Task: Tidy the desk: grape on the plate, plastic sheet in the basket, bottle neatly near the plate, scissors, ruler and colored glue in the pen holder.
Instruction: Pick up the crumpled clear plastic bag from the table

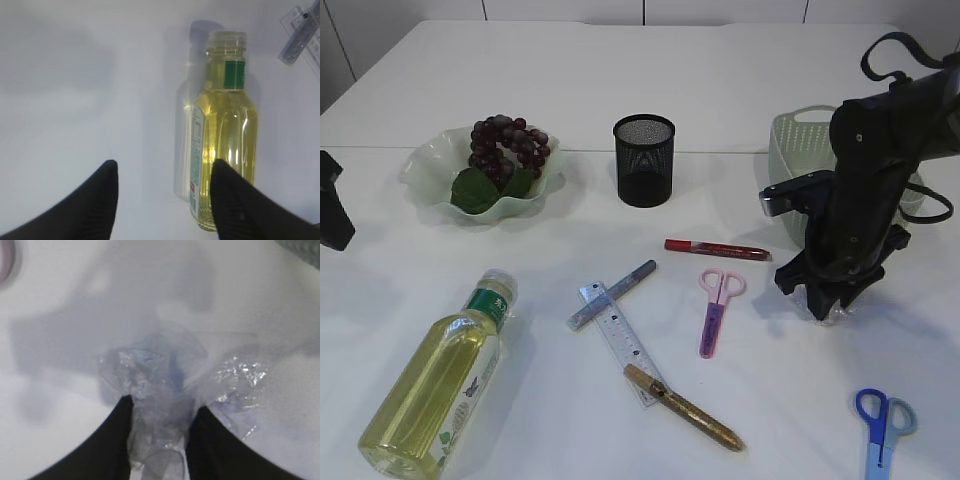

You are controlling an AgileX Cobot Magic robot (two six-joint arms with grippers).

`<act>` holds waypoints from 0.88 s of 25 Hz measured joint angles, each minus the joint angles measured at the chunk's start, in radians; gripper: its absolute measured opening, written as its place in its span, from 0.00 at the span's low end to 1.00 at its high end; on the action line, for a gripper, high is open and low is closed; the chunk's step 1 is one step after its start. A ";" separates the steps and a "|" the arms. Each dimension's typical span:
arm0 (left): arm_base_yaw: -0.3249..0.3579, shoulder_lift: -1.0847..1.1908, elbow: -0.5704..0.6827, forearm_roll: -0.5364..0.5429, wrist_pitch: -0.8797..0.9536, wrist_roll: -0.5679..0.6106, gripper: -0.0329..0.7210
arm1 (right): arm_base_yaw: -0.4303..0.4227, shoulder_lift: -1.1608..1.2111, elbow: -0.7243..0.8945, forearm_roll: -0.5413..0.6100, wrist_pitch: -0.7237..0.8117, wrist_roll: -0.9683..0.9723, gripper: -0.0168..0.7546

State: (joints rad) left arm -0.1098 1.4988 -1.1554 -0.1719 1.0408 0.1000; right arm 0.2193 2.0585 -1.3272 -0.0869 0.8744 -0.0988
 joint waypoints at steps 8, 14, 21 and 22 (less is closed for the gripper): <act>0.000 0.000 0.000 0.000 0.000 0.000 0.61 | 0.000 -0.040 0.000 0.028 0.024 0.000 0.23; 0.000 0.000 0.000 0.000 -0.001 0.000 0.61 | 0.000 -0.176 0.000 0.063 0.070 -0.015 0.22; 0.000 0.000 0.000 0.000 -0.004 0.000 0.61 | -0.064 -0.254 -0.094 0.079 0.055 -0.003 0.22; 0.000 0.000 0.000 0.000 -0.004 0.000 0.61 | -0.081 -0.252 -0.123 0.079 0.055 0.001 0.22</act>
State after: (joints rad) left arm -0.1098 1.4988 -1.1554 -0.1719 1.0371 0.1000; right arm 0.1386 1.8067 -1.4499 -0.0076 0.9292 -0.0979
